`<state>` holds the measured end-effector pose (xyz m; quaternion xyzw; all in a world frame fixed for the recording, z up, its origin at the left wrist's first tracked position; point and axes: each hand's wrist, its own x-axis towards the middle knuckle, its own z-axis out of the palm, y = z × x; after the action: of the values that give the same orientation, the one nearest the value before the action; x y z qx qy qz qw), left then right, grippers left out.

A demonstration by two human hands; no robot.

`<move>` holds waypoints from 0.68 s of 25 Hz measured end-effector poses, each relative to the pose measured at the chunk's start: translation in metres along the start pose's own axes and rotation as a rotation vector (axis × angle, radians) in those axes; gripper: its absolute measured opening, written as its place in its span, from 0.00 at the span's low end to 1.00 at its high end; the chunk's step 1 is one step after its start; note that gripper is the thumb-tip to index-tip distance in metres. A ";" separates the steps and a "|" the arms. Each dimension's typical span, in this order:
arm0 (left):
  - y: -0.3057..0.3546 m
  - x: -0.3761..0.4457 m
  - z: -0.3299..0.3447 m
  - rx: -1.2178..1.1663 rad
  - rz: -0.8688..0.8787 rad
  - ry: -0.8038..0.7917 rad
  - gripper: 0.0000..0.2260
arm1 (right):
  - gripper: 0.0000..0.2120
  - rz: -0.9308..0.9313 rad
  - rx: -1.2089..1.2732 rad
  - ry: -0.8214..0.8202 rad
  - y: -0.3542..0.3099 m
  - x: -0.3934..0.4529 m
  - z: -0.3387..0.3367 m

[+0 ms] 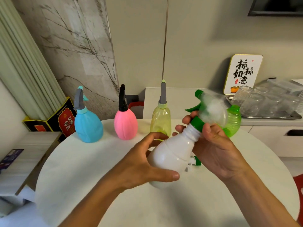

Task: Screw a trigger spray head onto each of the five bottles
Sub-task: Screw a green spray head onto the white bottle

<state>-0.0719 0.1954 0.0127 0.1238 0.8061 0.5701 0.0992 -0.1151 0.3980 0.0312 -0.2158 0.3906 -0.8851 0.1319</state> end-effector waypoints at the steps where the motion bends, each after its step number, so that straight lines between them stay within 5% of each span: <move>1: 0.001 -0.001 0.000 -0.003 0.001 -0.025 0.35 | 0.18 0.021 0.018 -0.036 -0.001 0.000 0.000; 6: -0.004 0.002 0.019 0.399 0.067 0.268 0.35 | 0.12 0.067 -0.104 0.211 0.002 0.001 -0.005; 13: -0.002 0.004 0.014 0.205 0.058 0.125 0.33 | 0.12 0.048 -0.122 0.137 -0.006 -0.001 -0.008; 17: -0.007 0.004 0.015 0.187 0.025 0.173 0.34 | 0.11 0.007 -0.239 0.176 -0.002 0.000 -0.003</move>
<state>-0.0715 0.2080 0.0011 0.0931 0.8597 0.5022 0.0103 -0.1168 0.4010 0.0310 -0.1503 0.5041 -0.8473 0.0735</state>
